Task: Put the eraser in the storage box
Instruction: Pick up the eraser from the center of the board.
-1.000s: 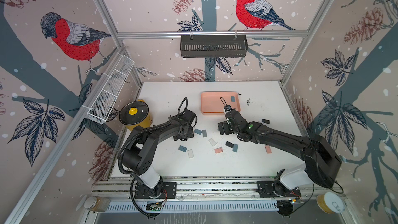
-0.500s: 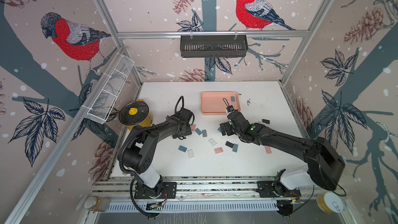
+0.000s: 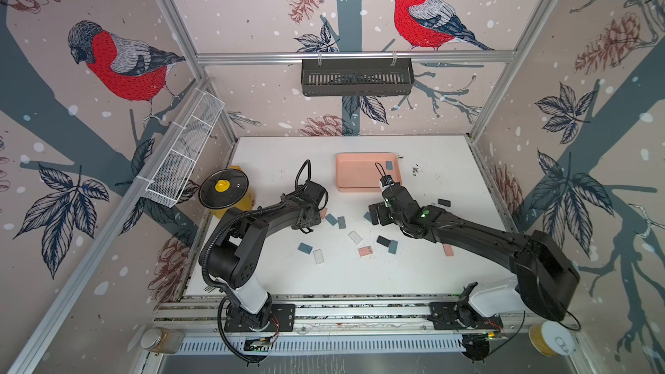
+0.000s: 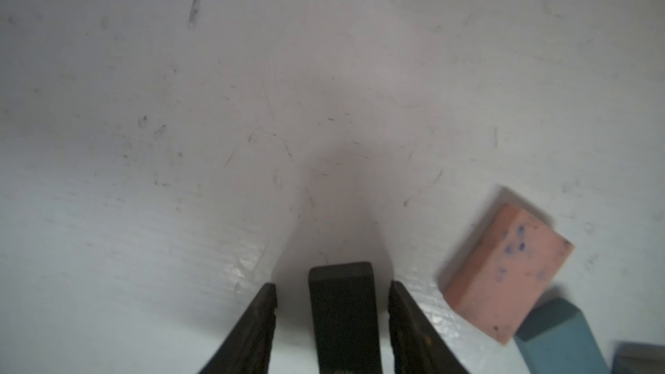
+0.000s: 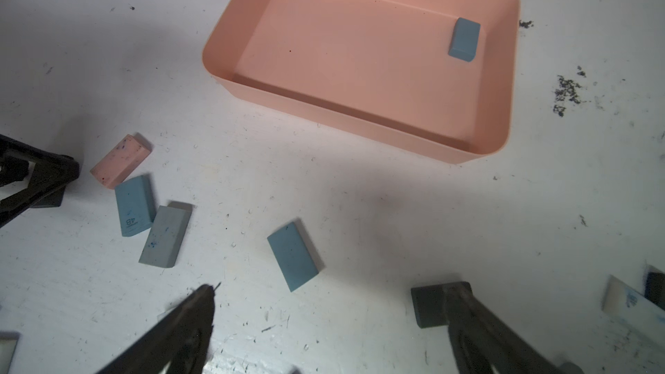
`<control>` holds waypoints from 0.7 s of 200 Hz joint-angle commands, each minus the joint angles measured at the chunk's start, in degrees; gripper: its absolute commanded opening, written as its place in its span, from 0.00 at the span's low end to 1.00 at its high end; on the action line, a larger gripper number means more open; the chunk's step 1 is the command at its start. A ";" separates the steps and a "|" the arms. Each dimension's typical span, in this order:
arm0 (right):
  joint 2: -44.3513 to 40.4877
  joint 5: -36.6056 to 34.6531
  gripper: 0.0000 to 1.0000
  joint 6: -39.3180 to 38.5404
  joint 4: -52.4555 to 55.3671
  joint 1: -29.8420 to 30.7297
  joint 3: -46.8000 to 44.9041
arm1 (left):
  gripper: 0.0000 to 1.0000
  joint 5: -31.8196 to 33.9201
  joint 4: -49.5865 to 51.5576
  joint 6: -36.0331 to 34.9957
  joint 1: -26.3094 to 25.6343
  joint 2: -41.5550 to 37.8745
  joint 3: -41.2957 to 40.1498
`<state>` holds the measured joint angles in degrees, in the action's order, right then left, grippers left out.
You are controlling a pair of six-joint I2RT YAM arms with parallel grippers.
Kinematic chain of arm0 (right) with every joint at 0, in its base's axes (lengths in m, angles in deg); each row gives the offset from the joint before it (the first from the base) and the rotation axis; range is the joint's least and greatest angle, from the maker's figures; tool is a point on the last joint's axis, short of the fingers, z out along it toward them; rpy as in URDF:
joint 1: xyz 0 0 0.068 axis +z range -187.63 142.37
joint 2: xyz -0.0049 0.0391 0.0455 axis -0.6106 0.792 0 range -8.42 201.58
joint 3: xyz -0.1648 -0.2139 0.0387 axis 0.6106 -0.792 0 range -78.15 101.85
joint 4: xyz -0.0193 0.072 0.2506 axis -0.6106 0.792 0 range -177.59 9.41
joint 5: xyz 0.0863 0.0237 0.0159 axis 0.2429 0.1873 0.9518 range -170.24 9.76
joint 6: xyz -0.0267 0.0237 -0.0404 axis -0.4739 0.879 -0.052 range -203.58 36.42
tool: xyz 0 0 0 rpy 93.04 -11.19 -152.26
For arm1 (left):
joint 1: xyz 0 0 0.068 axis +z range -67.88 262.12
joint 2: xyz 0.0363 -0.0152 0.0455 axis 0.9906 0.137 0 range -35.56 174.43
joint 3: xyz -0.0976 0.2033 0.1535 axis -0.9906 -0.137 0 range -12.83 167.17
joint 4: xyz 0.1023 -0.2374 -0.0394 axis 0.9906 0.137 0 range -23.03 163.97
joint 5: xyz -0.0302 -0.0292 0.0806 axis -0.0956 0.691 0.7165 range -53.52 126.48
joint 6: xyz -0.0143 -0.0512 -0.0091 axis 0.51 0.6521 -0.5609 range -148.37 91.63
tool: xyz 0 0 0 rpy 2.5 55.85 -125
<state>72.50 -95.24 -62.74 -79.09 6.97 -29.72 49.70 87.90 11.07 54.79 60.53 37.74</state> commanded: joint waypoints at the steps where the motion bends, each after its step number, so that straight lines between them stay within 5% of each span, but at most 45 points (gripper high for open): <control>1: -1.06 -1.00 0.99 0.66 -1.12 -0.37 -0.62 | 0.44 -2.25 2.79 0.08 -0.09 1.18 -0.12; 45: -2.91 -0.64 0.99 0.87 -1.15 -1.93 -1.67 | 0.36 -2.79 3.10 -0.47 -0.39 0.38 -1.37; 140: -3.31 0.02 0.99 1.17 -1.46 -2.68 -1.62 | 0.39 -2.22 4.26 0.52 -2.07 -1.84 -3.45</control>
<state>69.81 -95.18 -62.55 -79.14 4.30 -31.39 50.11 87.24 10.63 52.89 58.06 34.76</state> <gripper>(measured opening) 0.991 0.403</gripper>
